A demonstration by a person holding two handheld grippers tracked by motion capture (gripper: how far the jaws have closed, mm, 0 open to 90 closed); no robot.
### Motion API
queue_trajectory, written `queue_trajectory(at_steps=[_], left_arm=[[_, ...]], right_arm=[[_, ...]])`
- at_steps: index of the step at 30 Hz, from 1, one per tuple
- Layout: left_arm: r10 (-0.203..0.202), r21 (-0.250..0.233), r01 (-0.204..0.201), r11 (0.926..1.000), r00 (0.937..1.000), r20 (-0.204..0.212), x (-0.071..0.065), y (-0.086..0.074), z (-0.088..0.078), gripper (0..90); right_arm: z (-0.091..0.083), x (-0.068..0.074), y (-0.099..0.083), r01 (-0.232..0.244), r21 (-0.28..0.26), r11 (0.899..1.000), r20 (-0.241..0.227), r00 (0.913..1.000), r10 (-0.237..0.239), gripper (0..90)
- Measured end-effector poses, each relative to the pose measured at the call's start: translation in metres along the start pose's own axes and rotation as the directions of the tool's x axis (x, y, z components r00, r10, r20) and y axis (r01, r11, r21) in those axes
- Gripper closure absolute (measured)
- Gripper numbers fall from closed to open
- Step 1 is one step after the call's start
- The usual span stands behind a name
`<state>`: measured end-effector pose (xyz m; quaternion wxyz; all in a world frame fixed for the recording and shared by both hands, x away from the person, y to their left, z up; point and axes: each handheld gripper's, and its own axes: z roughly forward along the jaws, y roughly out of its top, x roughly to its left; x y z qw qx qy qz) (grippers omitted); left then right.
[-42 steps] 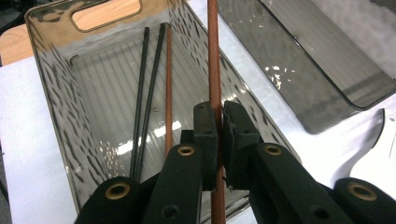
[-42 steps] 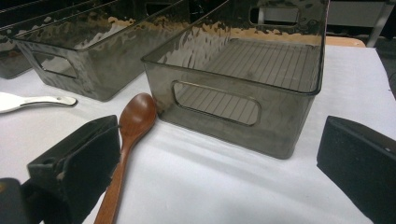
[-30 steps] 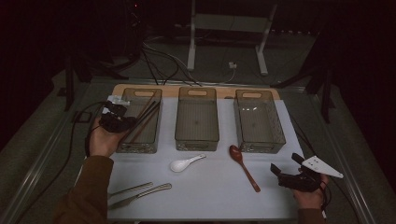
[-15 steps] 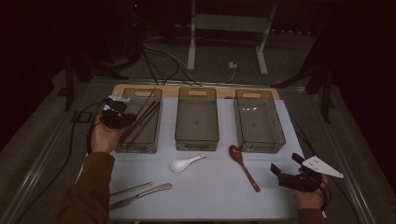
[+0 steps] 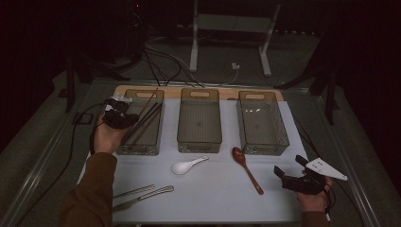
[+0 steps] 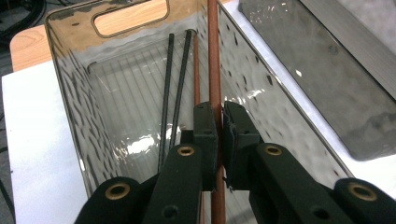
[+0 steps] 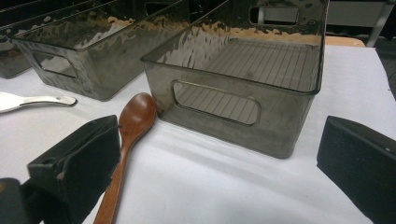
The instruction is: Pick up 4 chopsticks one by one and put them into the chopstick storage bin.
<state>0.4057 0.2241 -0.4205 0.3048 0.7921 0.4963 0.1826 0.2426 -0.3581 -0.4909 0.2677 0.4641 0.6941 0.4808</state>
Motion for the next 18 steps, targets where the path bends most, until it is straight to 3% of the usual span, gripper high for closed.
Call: queue_trajectory(at_steps=[18], left_arm=[[-0.027,-0.015,0.027,0.9995,0.9995,-0.016,0.007,0.0,0.011,86.2]], right_arm=[[0.0,0.0,0.0,-0.003,0.002,1.0,-0.004,1.0,0.003,0.0]])
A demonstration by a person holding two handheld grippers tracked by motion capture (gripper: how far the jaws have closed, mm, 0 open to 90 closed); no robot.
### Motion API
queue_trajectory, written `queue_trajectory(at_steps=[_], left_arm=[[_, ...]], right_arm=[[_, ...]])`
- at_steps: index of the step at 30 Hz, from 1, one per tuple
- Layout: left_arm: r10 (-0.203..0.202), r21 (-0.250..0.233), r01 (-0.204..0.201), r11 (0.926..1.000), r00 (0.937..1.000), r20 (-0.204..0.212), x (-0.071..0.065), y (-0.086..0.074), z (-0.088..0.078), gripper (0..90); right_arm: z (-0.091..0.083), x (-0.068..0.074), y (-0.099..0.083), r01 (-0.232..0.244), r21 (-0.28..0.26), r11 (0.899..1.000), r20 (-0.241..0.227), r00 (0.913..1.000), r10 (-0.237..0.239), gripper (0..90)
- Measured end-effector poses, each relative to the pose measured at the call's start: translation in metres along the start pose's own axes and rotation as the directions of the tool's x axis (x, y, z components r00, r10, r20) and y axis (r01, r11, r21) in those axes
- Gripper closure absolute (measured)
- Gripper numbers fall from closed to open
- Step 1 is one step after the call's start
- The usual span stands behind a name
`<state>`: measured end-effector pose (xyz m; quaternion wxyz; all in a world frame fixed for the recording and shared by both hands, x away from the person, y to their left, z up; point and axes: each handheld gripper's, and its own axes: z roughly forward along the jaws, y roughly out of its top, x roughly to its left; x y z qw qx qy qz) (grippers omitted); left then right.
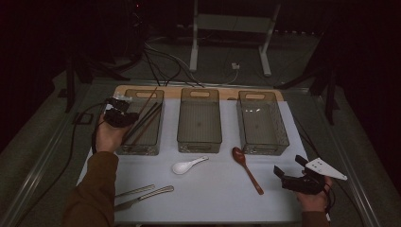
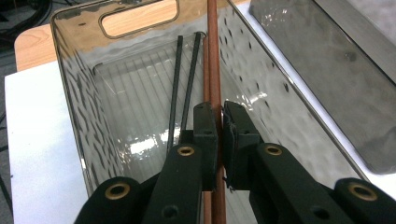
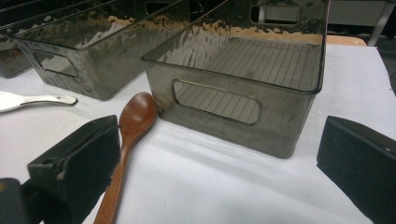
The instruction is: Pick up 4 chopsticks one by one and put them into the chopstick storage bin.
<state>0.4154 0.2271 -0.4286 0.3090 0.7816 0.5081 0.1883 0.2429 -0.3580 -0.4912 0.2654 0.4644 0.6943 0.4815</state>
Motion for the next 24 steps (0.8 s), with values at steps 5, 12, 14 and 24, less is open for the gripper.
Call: queue_trajectory(at_steps=[5,12,14,24], left_arm=[[-0.015,0.0,0.015,0.9999,0.9999,-0.007,0.003,0.0,0.004,86.2],[-0.029,0.013,0.029,0.9995,0.9996,-0.006,0.005,-0.001,0.009,86.1],[-0.029,0.013,0.03,0.9995,0.9995,-0.008,0.005,-0.001,0.01,86.1],[-0.068,0.022,0.067,0.9975,0.9971,0.035,0.008,-0.002,0.014,68.4]], right_arm=[[0.0,0.0,0.0,0.002,0.001,1.0,0.0,1.0,-0.002,0.0],[0.0,0.0,0.0,0.001,0.001,1.0,0.001,1.0,-0.001,0.0],[0.0,0.0,0.0,0.002,0.0,1.0,0.001,1.0,-0.002,0.0],[0.0,0.0,0.0,0.001,0.001,1.0,0.001,1.0,-0.001,0.0]])
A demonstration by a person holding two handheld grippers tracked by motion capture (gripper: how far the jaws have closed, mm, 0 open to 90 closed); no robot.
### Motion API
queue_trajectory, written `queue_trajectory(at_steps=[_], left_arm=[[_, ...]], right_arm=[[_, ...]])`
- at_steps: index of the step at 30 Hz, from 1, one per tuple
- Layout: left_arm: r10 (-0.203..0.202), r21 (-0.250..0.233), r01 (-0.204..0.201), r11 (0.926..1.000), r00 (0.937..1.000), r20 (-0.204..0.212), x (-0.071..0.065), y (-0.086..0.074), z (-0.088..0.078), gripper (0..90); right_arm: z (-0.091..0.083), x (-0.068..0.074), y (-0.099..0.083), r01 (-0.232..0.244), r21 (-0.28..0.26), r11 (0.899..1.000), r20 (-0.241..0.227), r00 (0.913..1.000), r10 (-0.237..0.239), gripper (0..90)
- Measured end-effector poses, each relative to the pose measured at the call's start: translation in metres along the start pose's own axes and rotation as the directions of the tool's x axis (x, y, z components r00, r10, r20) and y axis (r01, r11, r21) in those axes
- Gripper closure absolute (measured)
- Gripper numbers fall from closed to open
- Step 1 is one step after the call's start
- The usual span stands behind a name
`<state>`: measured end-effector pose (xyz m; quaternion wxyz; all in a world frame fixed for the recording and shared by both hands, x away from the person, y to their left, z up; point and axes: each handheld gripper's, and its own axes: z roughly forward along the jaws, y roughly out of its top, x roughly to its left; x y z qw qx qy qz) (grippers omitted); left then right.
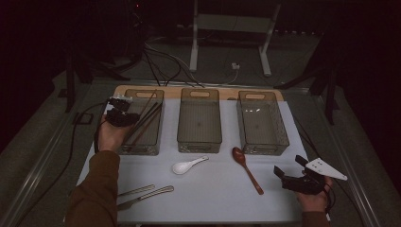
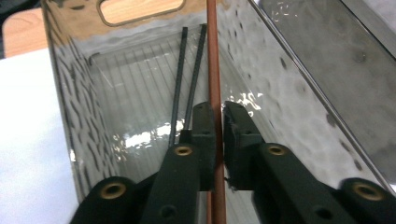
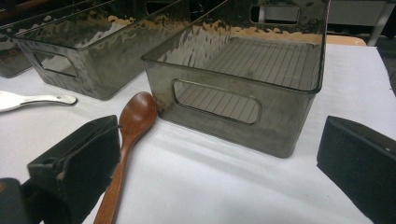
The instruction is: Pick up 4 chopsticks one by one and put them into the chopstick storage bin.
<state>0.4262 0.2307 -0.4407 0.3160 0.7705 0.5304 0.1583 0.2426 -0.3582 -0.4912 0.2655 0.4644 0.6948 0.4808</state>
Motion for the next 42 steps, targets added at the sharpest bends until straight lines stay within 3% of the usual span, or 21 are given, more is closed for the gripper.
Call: queue_trajectory(at_steps=[4,8,15,27,42], left_arm=[[-0.017,-0.009,0.017,0.9998,0.9996,-0.024,-0.001,0.0,0.0,35.4],[-0.041,-0.023,0.04,0.9989,0.9984,-0.038,0.001,0.001,-0.004,18.1],[-0.053,-0.034,0.052,0.998,0.9981,-0.032,0.003,0.0,-0.011,12.6],[-0.025,-0.058,0.026,0.998,0.9996,0.011,-0.005,0.001,-0.02,2.3],[0.01,-0.072,-0.008,0.9974,0.9995,0.028,-0.016,0.002,-0.03,0.7]], right_arm=[[0.0,0.0,0.0,0.001,-0.001,1.0,0.001,1.0,-0.001,0.0],[-0.001,0.0,0.0,-0.001,-0.001,1.0,0.003,1.0,0.001,0.0],[-0.001,0.0,0.0,-0.001,-0.002,1.0,0.003,1.0,0.001,0.0],[-0.001,0.0,0.0,-0.001,-0.002,1.0,0.003,1.0,0.001,0.0],[-0.001,0.0,0.0,-0.001,-0.001,1.0,0.002,1.0,0.001,0.0]])
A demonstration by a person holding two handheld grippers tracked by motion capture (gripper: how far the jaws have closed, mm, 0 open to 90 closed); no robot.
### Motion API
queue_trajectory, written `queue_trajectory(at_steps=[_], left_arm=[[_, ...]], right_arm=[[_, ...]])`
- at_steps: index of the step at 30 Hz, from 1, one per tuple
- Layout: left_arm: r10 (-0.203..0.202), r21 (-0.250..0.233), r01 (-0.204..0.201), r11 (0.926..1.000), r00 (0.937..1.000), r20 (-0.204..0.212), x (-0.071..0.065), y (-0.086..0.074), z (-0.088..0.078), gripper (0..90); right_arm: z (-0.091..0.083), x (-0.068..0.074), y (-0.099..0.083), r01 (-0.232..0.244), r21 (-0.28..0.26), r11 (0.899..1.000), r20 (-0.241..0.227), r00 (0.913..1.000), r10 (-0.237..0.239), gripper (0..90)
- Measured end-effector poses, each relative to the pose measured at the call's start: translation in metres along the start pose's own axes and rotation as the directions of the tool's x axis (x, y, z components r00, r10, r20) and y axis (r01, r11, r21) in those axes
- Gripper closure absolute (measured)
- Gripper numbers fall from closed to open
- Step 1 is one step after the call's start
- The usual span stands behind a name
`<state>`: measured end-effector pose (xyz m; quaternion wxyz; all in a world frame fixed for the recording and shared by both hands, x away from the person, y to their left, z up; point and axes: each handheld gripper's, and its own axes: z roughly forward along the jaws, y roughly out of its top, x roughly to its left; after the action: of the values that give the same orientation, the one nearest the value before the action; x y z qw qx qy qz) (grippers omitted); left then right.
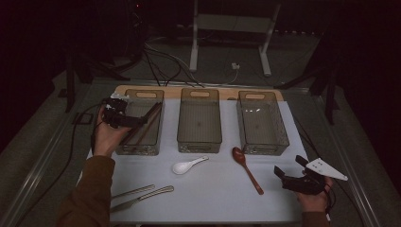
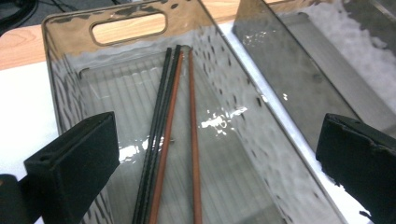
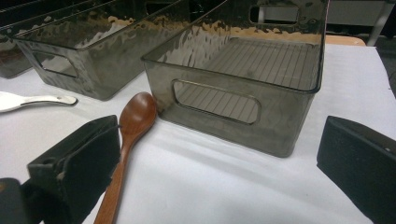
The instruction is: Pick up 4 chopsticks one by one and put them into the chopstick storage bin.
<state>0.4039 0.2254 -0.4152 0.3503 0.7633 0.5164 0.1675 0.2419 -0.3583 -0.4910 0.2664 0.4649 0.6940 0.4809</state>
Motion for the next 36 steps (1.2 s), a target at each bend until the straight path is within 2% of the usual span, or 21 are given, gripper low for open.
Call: queue_trajectory(at_steps=[21,36], left_arm=[[0.071,-0.011,-0.071,0.9974,0.997,0.03,-0.025,0.002,-0.009,0.8],[0.127,-0.021,-0.126,0.9919,0.9891,0.074,-0.047,-0.001,-0.015,0.8]], right_arm=[[-0.001,0.0,0.0,0.001,0.0,1.0,-0.001,1.0,-0.001,0.0],[-0.001,0.001,0.0,0.002,0.0,1.0,-0.002,1.0,-0.002,0.0]])
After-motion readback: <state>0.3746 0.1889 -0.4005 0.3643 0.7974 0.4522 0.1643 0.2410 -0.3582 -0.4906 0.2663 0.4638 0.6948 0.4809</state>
